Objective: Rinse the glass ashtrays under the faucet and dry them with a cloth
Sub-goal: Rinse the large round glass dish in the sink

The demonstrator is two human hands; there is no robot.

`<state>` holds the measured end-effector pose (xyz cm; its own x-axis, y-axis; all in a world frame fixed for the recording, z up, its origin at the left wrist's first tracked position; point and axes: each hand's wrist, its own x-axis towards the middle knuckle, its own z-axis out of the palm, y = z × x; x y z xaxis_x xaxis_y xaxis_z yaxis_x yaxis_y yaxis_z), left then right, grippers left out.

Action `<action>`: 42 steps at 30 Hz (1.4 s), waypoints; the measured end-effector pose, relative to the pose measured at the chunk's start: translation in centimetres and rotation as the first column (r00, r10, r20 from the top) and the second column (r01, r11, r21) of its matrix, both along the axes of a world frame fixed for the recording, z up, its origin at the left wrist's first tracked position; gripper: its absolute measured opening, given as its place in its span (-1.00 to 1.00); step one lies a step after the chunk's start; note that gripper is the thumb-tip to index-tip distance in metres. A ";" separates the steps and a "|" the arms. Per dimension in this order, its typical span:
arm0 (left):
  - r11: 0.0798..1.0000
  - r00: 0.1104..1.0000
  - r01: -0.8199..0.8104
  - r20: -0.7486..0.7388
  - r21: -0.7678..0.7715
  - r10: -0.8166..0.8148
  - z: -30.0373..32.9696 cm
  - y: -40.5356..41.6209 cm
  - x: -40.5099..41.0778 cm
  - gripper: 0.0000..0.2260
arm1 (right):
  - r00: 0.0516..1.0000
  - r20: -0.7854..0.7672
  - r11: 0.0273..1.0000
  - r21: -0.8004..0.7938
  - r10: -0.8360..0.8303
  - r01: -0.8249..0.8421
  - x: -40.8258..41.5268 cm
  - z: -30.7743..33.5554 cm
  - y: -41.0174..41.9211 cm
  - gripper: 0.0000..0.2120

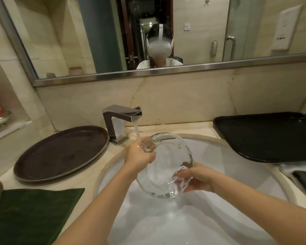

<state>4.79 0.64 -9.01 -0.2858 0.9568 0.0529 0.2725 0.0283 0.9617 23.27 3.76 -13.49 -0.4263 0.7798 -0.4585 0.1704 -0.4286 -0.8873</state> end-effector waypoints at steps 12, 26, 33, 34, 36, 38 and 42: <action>0.991 0.870 0.122 -0.487 0.055 -0.080 2.9 -3.6 -1.7 -0.40 | 0.955 -0.070 0.810 0.515 -0.288 0.282 -1.1 2.4 -0.6 -0.61; 0.959 0.793 0.038 -0.593 0.280 0.142 0.6 -5.1 -2.8 -0.57 | 0.921 -0.085 0.168 0.973 -0.381 0.159 -1.0 3.4 -1.3 -0.67; 0.973 0.829 0.029 -0.549 0.228 0.104 0.9 -5.9 -3.5 -0.58 | 0.948 0.010 0.241 0.968 -0.318 0.071 -1.2 4.4 -2.1 -0.63; 0.982 0.848 0.017 -0.523 0.186 0.085 1.2 -6.1 -3.5 -0.58 | 0.955 0.057 0.317 0.948 -0.291 0.040 -1.2 4.9 -2.4 -0.62; 0.998 0.882 -0.014 -0.470 0.060 0.041 2.2 -6.4 -3.5 -0.64 | 0.952 0.183 0.451 0.891 -0.243 -0.056 -1.2 6.3 -2.5 -0.64; 0.991 0.918 0.010 -0.392 -0.132 -0.062 3.7 -6.5 -3.7 -0.74 | 0.929 0.313 0.576 0.804 -0.198 -0.148 -1.3 7.9 -2.1 -0.69; 0.918 0.948 0.082 -0.254 -0.388 -0.193 5.6 -6.9 -3.8 -0.86 | 0.887 0.462 0.804 0.533 -0.015 -0.264 -1.0 9.8 -2.0 -0.65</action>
<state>0.98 -6.24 -3.42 -0.1756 0.9517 -0.2519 0.5571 0.3070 0.7716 22.26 1.78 -3.73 -0.4099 0.9059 -0.1067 0.6005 0.1799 -0.7791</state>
